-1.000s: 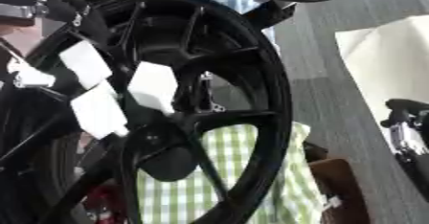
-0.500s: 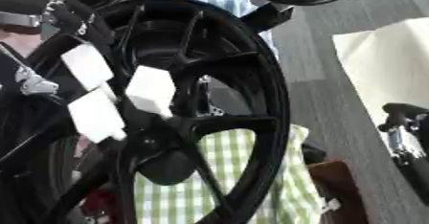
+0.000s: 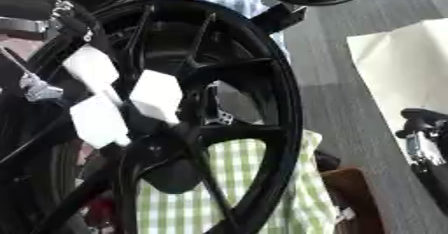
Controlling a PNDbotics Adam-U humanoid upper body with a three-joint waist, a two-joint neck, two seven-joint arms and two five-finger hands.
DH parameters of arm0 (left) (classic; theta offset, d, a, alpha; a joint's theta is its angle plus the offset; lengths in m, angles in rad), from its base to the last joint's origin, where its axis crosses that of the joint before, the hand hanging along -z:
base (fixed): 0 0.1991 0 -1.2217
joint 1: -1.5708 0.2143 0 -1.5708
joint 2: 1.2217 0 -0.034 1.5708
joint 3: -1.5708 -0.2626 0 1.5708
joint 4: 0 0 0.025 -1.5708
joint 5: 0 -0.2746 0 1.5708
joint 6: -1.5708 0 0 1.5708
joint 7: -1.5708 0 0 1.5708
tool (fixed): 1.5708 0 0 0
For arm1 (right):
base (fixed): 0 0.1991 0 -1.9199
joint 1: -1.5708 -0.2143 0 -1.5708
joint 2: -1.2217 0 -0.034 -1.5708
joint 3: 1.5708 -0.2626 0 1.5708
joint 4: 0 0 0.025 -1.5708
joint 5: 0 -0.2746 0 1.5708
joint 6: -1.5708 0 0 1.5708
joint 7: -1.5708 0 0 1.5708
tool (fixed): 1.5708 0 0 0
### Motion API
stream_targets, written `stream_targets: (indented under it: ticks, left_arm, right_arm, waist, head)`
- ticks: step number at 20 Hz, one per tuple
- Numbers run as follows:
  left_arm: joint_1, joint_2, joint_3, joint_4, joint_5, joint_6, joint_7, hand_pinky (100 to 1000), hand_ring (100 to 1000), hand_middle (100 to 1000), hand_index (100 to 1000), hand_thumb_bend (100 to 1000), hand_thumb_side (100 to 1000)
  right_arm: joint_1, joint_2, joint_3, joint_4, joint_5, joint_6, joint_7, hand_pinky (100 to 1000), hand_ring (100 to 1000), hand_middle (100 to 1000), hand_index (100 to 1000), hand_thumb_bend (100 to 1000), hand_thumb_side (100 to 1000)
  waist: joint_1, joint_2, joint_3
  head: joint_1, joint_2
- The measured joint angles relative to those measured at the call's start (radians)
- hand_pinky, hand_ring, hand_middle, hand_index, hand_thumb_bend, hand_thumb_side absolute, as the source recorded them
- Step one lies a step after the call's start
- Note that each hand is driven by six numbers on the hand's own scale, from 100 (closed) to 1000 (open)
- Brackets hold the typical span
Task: Pull the pin out of the wheel hub.
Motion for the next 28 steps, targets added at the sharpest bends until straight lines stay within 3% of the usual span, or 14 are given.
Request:
stream_targets:
  ticks: [5,11,20,28]
  left_arm:
    - [0.004,0.000,-0.007,-0.001,0.048,0.004,-0.004,793,569,380,439,100,281]
    - [0.008,0.000,0.010,-0.002,0.122,0.027,-0.027,724,486,262,317,100,264]
    - [-0.015,-0.010,0.165,-0.013,0.292,0.056,-0.056,697,442,184,246,100,244]
    - [0.002,0.013,0.352,0.054,0.363,0.024,-0.004,700,441,183,246,100,257]
  right_arm:
    - [0.000,0.005,-0.001,0.000,0.000,0.005,-0.004,885,645,779,758,100,803]
    - [0.000,0.005,-0.003,0.000,-0.001,0.010,-0.006,886,645,779,759,100,808]
    - [0.002,0.005,-0.006,0.000,-0.002,0.012,-0.008,886,645,779,759,100,809]
    - [0.010,0.005,-0.018,0.000,-0.004,0.007,-0.017,886,644,779,759,100,801]
  waist:
    - [0.000,0.000,-0.001]
    - [0.000,0.000,-0.001]
    - [0.000,0.000,0.010]
    - [0.000,0.000,0.030]
  head:
    - [0.002,-0.005]
    - [0.002,-0.007]
    - [0.000,-0.008]
    - [-0.009,-0.007]
